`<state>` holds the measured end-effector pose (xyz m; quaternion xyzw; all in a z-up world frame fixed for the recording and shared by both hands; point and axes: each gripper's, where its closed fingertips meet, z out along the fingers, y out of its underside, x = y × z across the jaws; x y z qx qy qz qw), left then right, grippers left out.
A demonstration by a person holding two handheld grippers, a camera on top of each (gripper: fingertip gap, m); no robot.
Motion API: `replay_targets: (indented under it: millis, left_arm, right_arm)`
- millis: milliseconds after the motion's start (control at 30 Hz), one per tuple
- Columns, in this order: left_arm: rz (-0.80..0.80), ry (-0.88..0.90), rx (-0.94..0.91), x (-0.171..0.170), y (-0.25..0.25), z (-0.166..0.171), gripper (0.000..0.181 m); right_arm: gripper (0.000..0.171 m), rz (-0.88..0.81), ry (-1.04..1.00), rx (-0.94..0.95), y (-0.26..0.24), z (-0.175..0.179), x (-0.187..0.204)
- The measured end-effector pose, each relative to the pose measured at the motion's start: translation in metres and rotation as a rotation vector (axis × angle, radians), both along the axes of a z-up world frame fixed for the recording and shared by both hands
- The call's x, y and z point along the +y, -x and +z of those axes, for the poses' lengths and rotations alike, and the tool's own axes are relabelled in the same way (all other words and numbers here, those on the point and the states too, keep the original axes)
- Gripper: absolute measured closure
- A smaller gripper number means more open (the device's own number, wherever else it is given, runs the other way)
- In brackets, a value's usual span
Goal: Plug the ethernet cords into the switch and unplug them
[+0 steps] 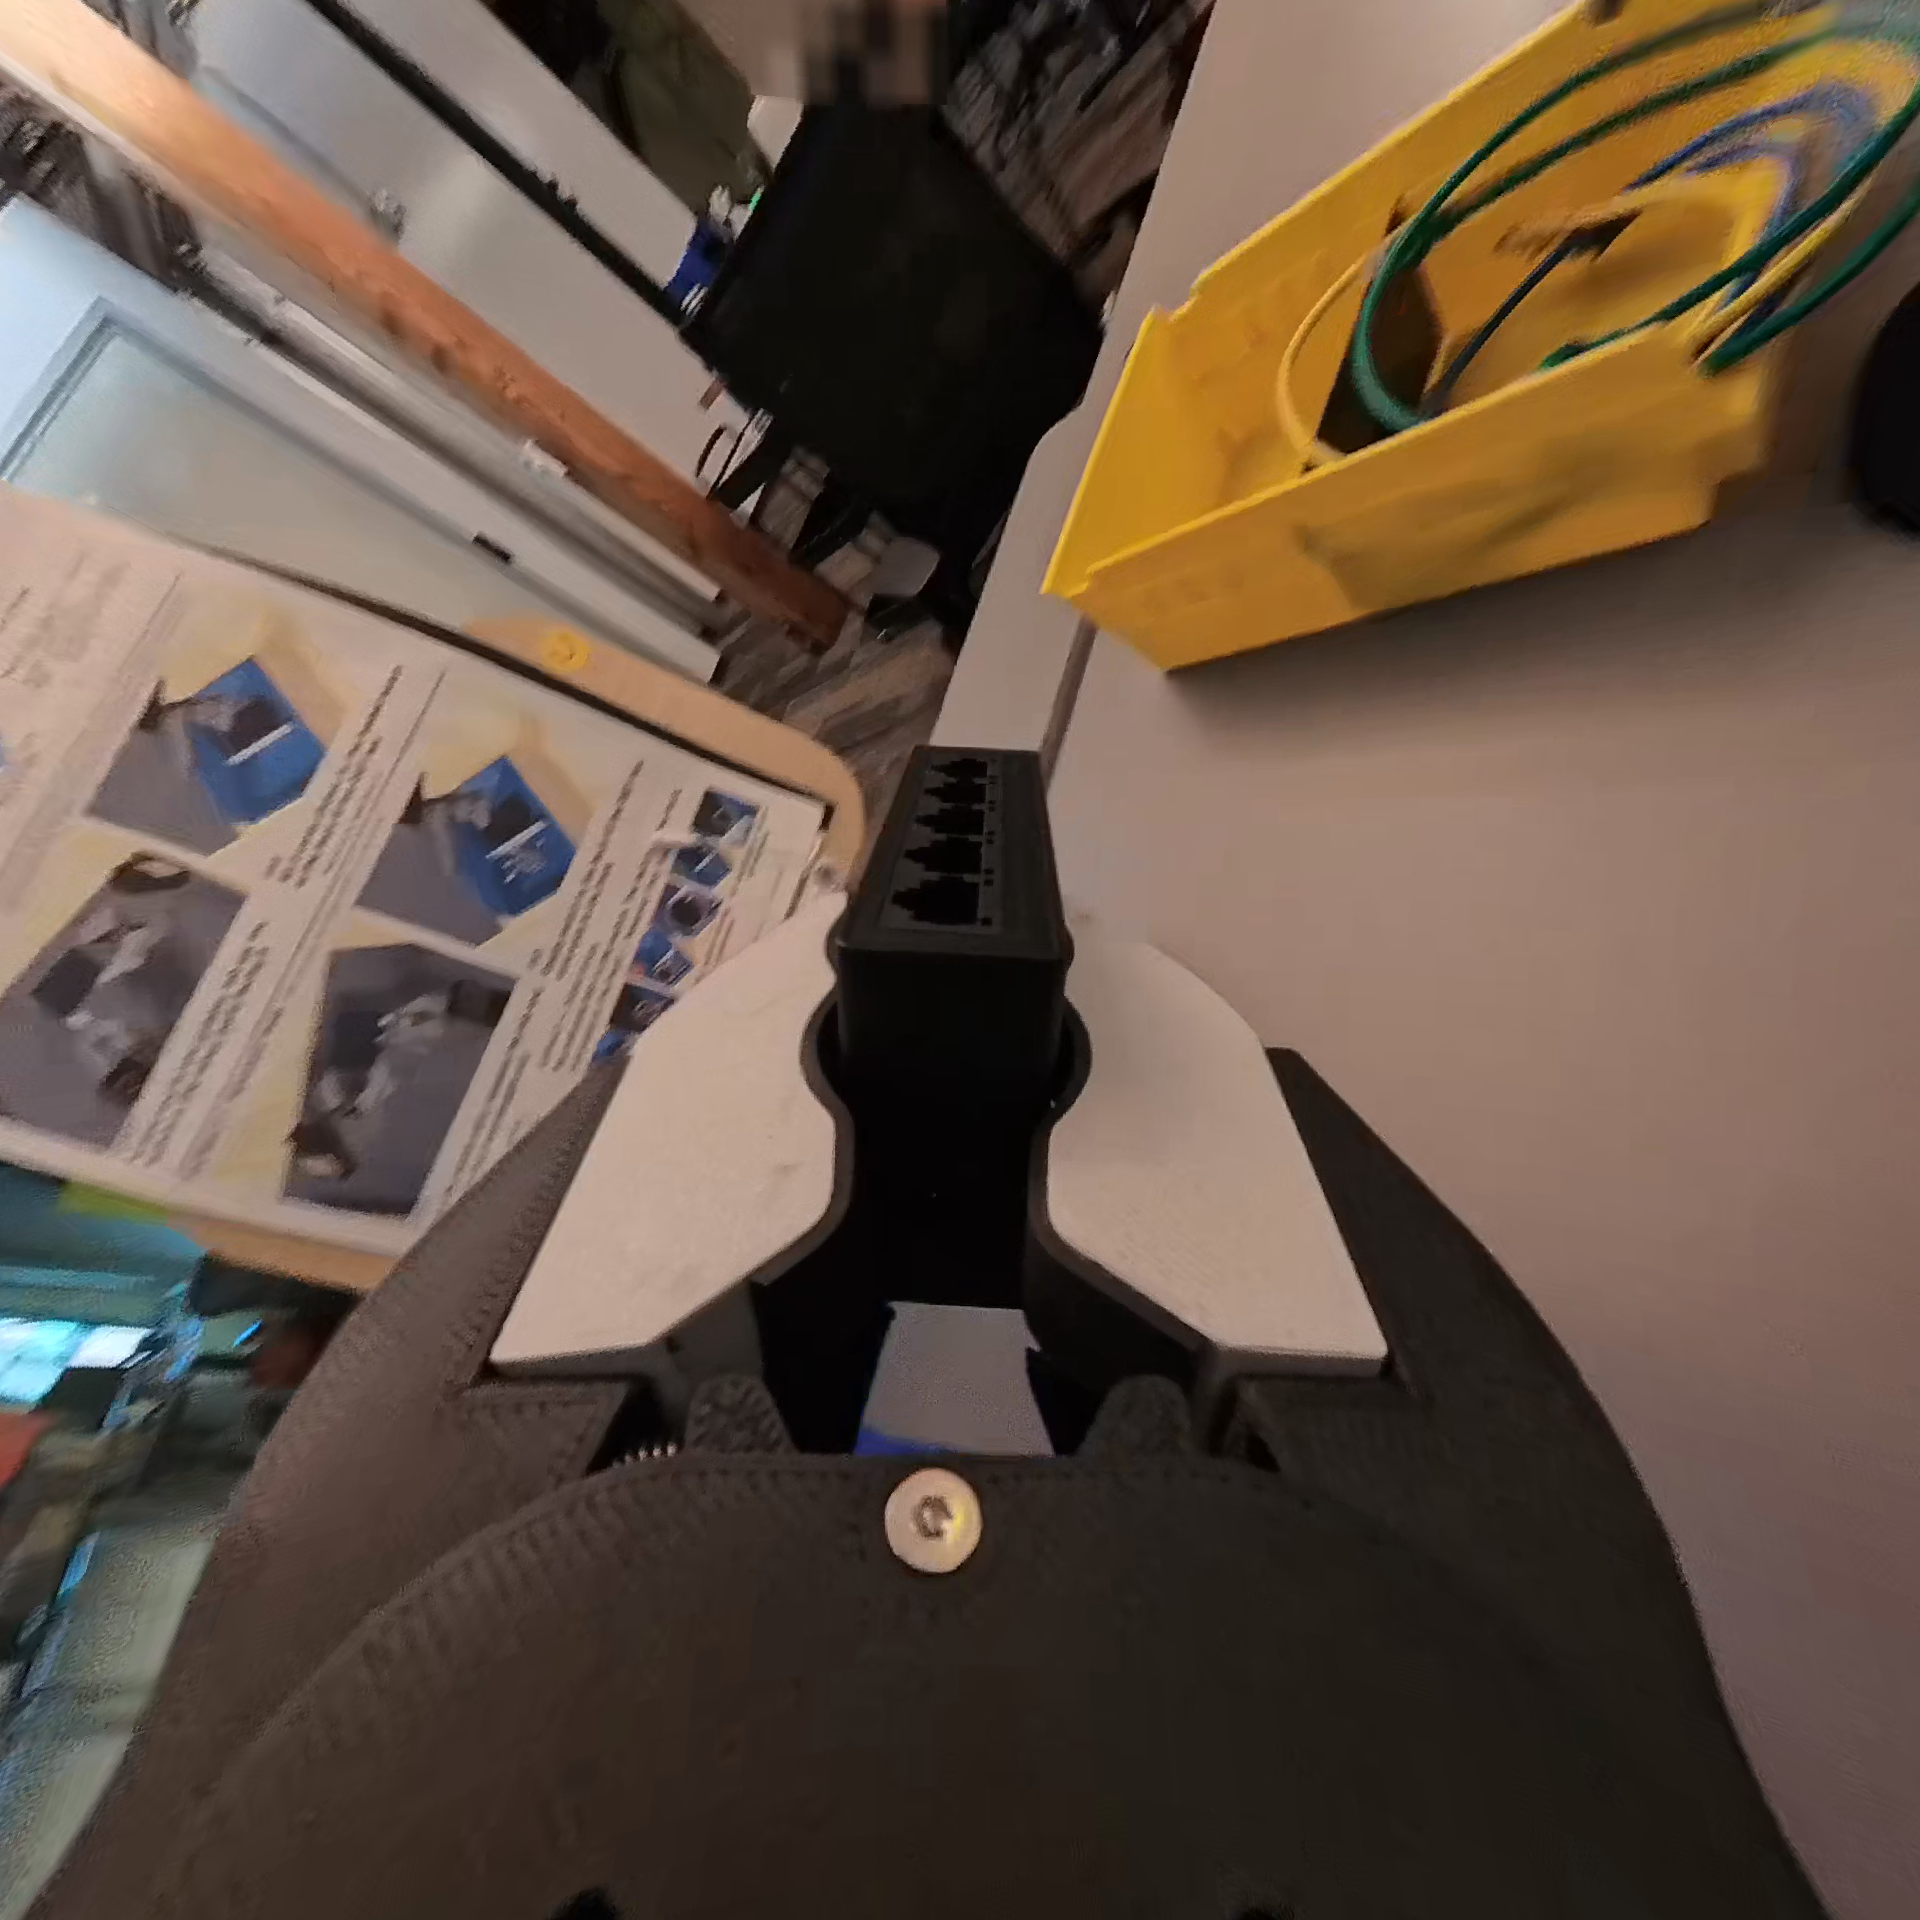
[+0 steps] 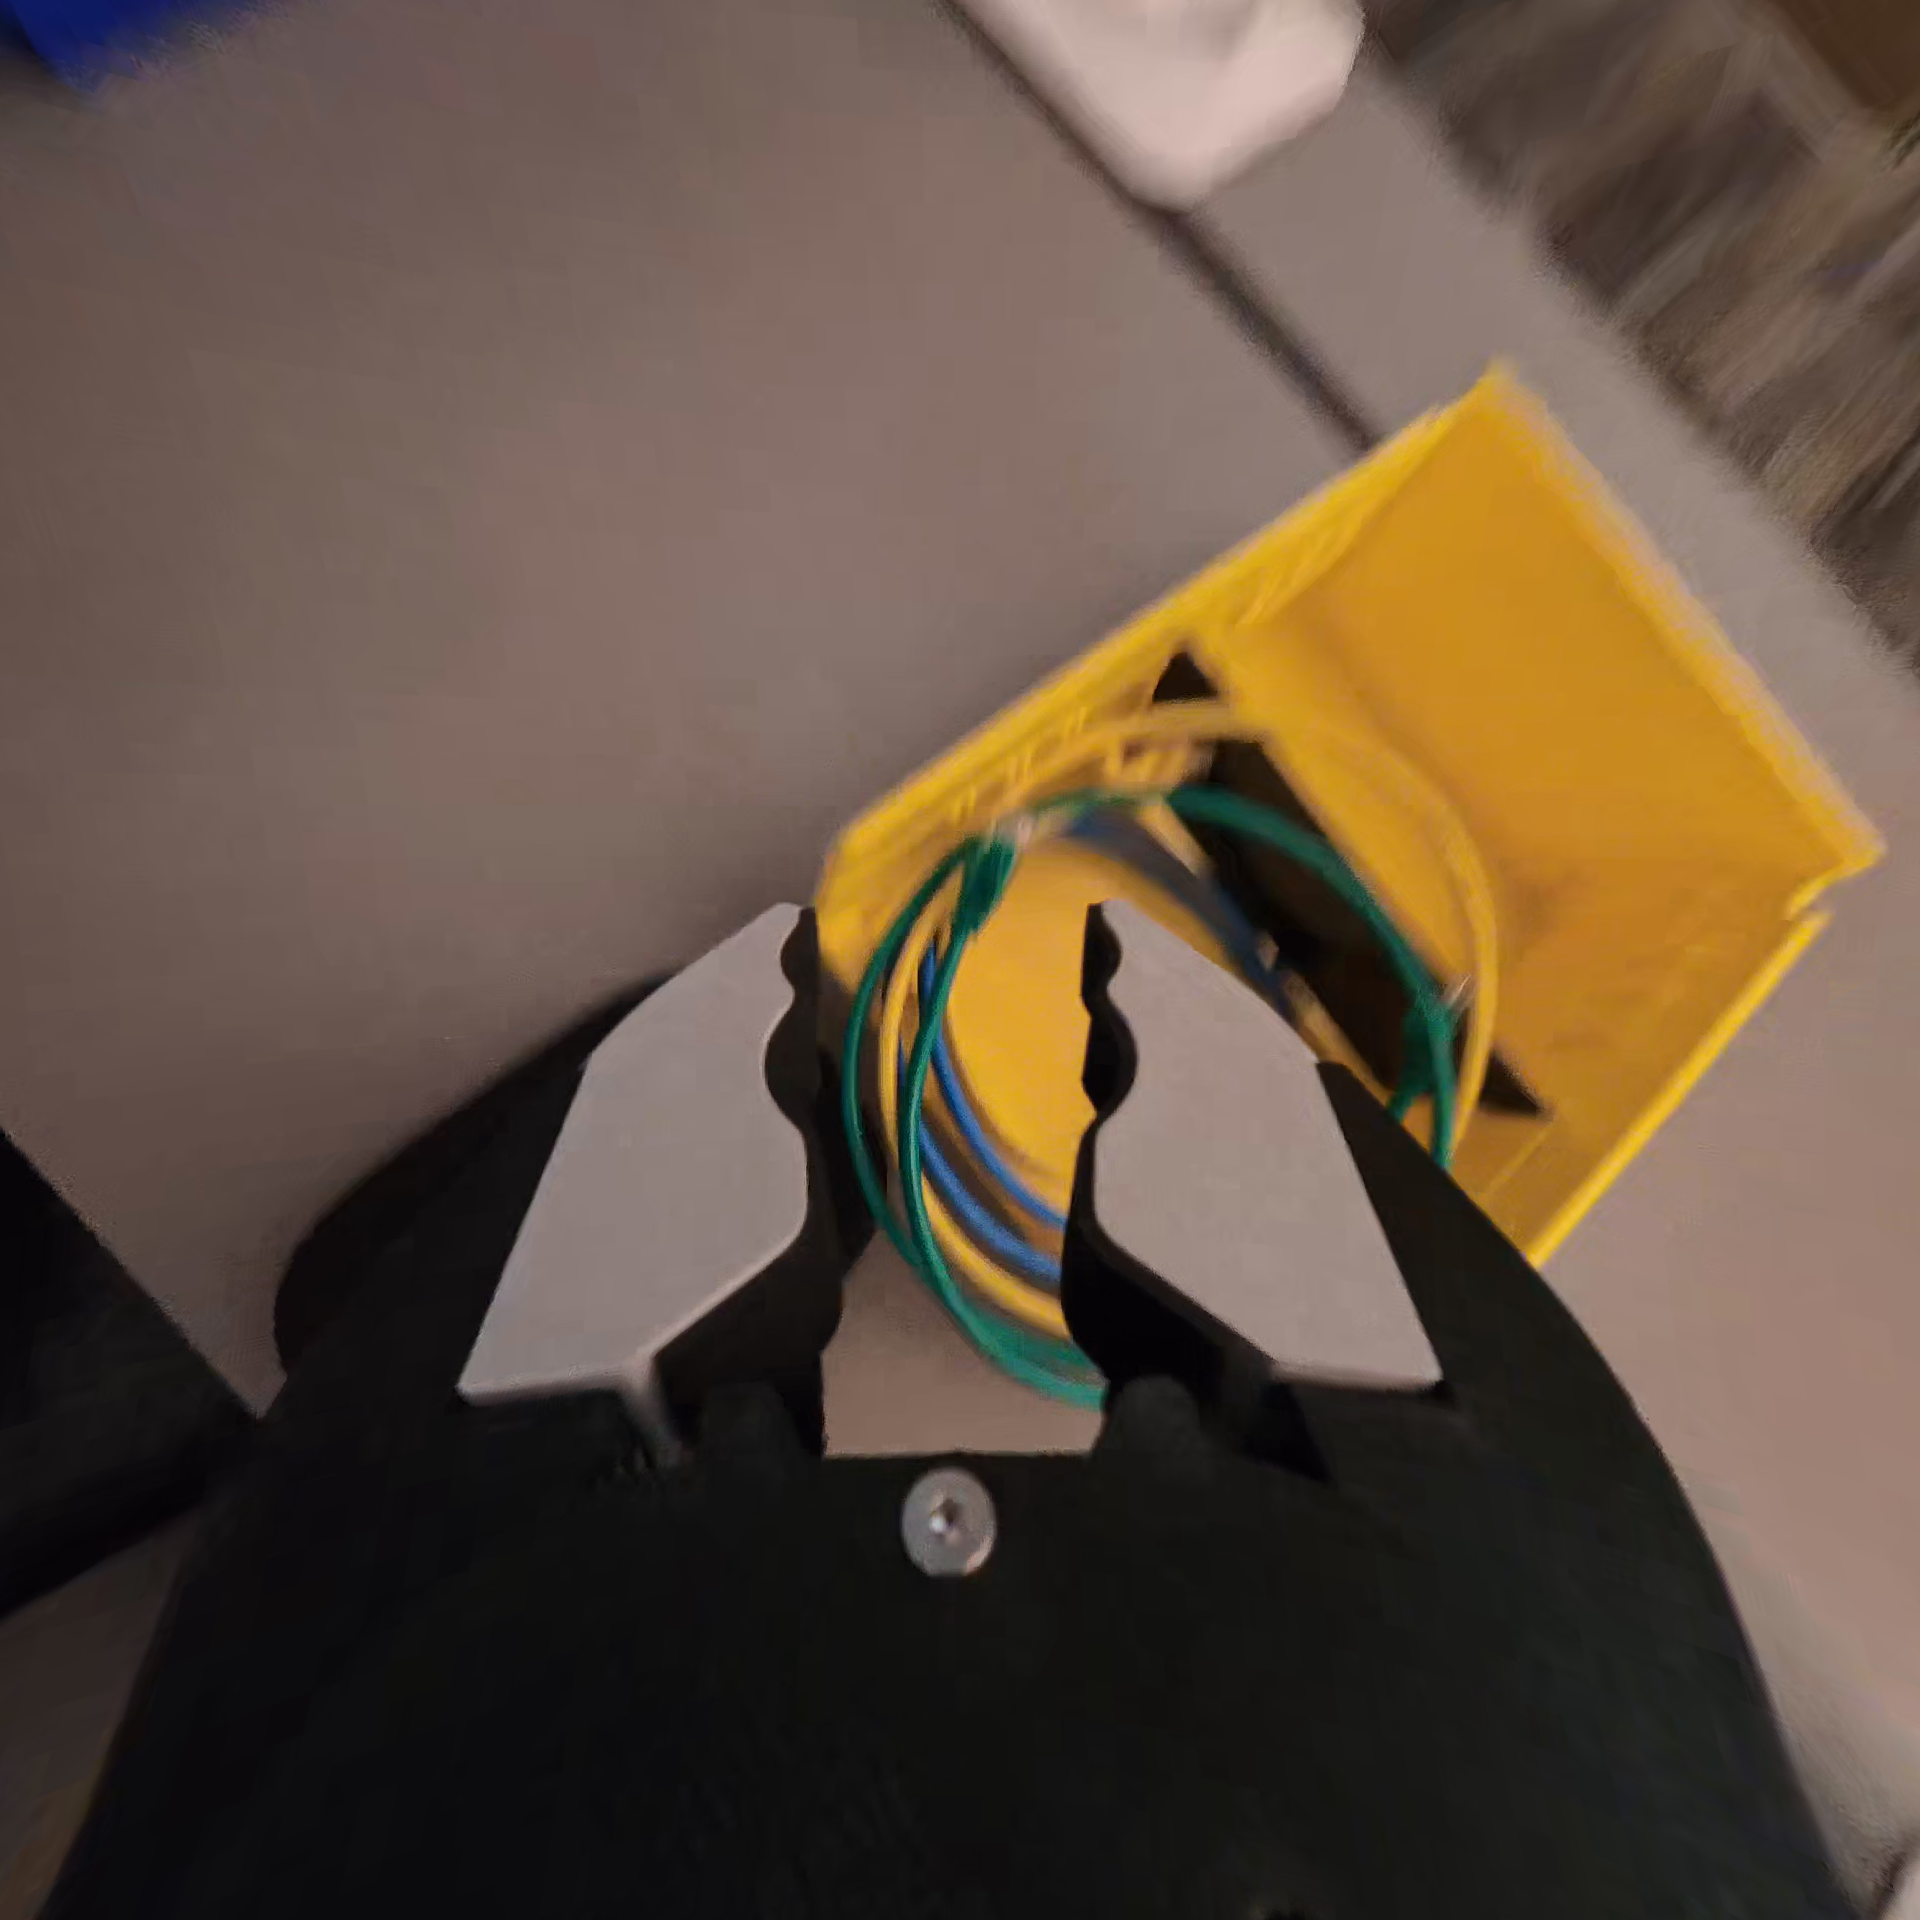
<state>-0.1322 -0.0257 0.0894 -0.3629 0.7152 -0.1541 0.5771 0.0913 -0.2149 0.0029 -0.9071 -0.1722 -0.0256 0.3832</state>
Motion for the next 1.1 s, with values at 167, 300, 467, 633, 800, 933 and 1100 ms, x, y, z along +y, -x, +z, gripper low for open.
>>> replay_targets:
  millis: [167, 300, 467, 633, 800, 933, 1100]
  left_arm:
    - [-0.224, 0.114, -0.001, -0.046, -0.013, -0.006, 0.151]
    - [-0.272, 0.079, 0.036, -0.065, -0.019, -0.017, 0.151]
    - [-0.277, 0.011, 0.087, -0.074, -0.024, -0.031, 0.151]
    - [-0.307, 0.011, 0.081, -0.081, -0.023, -0.03, 0.151]
    - [-0.34, 0.025, 0.109, -0.085, -0.019, -0.034, 0.151]
    - [-0.217, -0.008, 0.046, -0.059, -0.017, -0.025, 0.142]
    - [-0.094, 0.065, -0.027, -0.02, 0.001, -0.003, 0.134]
  right_arm:
    - [0.122, 0.259, -0.463, -0.064, 0.101, 0.091, 0.04]
    - [0.125, 0.465, -0.532, -0.303, 0.181, 0.095, 0.076]
    - [0.129, 0.585, -0.453, -0.35, 0.222, 0.085, 0.107]
    - [0.137, 0.618, -0.303, -0.461, 0.214, 0.066, 0.112]
    - [0.143, 0.641, -0.271, -0.515, 0.214, 0.059, 0.109]
    - [0.143, 0.572, -0.25, -0.63, 0.186, 0.068, 0.111]
    - [0.143, 0.36, -0.03, -0.754, 0.04, 0.083, 0.123]
